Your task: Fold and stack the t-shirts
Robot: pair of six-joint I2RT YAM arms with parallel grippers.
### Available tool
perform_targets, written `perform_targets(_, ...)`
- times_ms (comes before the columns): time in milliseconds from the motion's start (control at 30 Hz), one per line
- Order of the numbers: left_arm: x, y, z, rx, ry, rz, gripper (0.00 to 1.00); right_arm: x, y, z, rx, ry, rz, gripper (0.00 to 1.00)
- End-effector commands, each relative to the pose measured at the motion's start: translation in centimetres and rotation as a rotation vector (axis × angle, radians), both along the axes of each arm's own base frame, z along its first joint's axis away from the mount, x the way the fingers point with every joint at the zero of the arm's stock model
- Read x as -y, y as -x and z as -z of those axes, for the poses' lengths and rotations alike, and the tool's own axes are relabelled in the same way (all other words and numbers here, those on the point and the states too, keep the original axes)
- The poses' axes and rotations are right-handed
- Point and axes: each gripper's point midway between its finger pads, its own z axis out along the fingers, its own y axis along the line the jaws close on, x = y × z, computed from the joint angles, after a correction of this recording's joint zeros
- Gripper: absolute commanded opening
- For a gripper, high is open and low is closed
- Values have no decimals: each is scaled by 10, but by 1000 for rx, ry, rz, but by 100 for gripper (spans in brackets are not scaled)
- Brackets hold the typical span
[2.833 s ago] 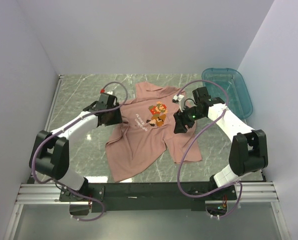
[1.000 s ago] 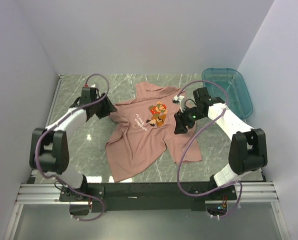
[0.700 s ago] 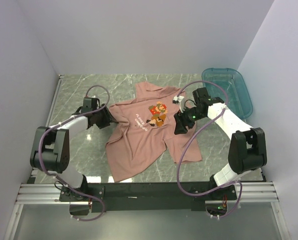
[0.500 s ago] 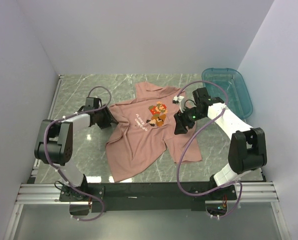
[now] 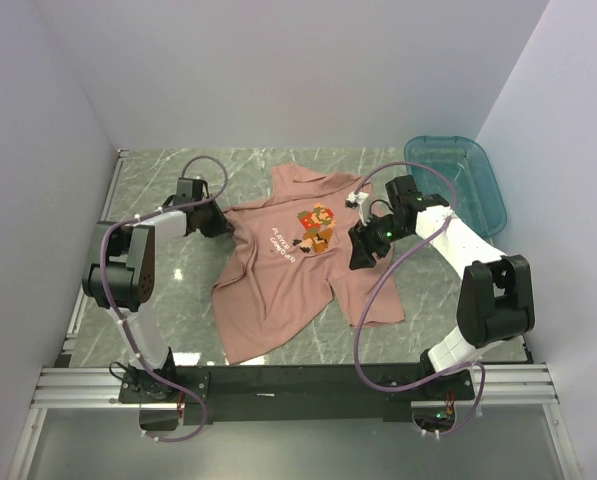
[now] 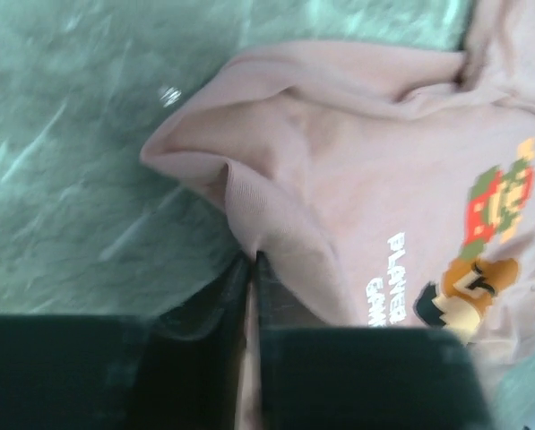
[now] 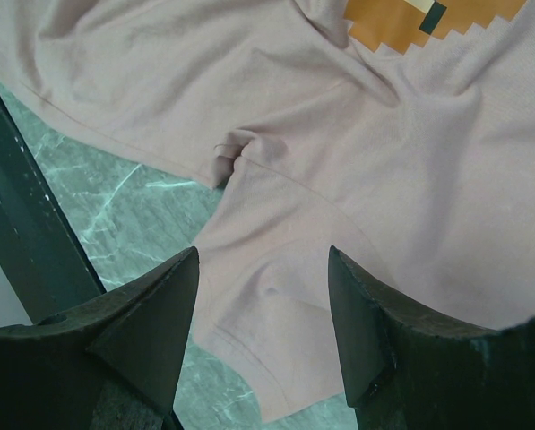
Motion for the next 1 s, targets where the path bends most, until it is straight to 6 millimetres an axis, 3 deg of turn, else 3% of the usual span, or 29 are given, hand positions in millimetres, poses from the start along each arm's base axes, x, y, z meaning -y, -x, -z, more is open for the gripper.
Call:
perform_targets(0,10,-28,-40,118,44,26,6,0,-4,-4,3,-13,-6,66)
perform_targets(67,15,-33,-54,149,60,46,0,-1,-5,-3,5,-13,-8,66)
perform_targets(200,35,-50,-88,219,96,117,0,0,-5,-1,-2,-9,-6,66)
perform_targets(400,74,-69,-106,254,147,234,0,1,-5,0,-4,-4,-4,66)
perform_targets(433,83,-69,-96,230,159,265,0,1,-5,1,-7,-2,-2,66)
perform_targets(533,120,-67,-96,215,195,359,0,1,-5,3,-9,3,-2,66)
perform_targets(567,129,-66,-83,190,193,383,1,1,-6,2,-8,3,-1,66)
perform_targets(600,144,-61,-82,179,193,416,7,1,-5,3,-9,3,-2,66)
perform_targets(700,165,-49,-66,154,168,475,19,2,-6,3,-9,6,1,66)
perform_targets(800,169,-35,-54,135,123,500,27,2,-6,4,-14,5,2,66)
perform_targets(967,172,-6,-57,118,66,572,35,2,-6,6,-20,7,1,66)
